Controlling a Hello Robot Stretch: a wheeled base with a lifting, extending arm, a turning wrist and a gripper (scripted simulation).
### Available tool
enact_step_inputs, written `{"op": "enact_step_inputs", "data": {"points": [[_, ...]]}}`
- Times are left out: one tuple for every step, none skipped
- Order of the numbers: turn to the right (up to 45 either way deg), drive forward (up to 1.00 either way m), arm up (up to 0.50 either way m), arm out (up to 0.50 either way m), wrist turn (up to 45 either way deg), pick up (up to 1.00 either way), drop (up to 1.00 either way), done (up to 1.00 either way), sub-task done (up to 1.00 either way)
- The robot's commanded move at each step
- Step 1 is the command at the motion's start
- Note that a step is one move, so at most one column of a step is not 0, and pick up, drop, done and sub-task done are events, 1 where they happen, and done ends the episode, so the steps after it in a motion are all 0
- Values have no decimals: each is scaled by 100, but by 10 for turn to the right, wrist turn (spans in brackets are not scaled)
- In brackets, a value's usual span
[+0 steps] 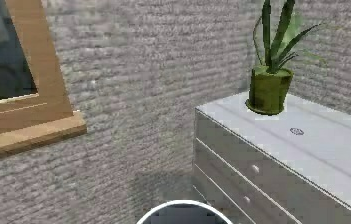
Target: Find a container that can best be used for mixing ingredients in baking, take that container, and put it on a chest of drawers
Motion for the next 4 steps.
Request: {"op": "enact_step_inputs", "data": {"points": [[450, 0, 0, 0, 0, 0, 0, 0, 0], [450, 0, 0, 0, 0, 0, 0, 0, 0], [270, 0, 0, 0, 0, 0, 0, 0, 0], [-450, 0, 0, 0, 0, 0, 0, 0, 0]]}}
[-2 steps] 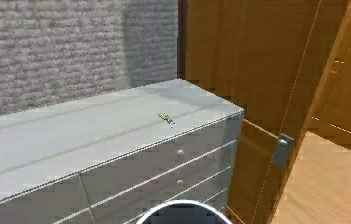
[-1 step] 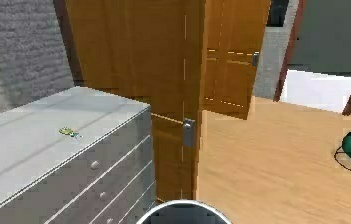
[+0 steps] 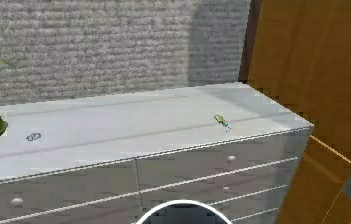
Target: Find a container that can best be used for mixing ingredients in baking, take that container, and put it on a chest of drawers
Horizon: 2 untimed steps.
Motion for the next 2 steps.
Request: {"op": "enact_step_inputs", "data": {"points": [[-450, 0, 0, 0, 0, 0, 0, 0, 0], [-210, 0, 0, 0, 0, 0, 0, 0, 0]]}}
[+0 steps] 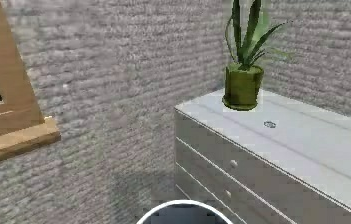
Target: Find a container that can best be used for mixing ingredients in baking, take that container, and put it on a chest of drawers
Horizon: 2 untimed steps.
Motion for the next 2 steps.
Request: {"op": "enact_step_inputs", "data": {"points": [[450, 0, 0, 0, 0, 0, 0, 0, 0], [450, 0, 0, 0, 0, 0, 0, 0, 0]]}}
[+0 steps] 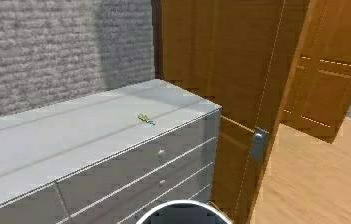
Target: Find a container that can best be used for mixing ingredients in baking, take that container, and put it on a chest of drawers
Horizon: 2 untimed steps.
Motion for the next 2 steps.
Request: {"op": "enact_step_inputs", "data": {"points": [[120, 0, 0, 0, 0, 0, 0, 0, 0], [-450, 0, 0, 0, 0, 0, 0, 0, 0]]}}
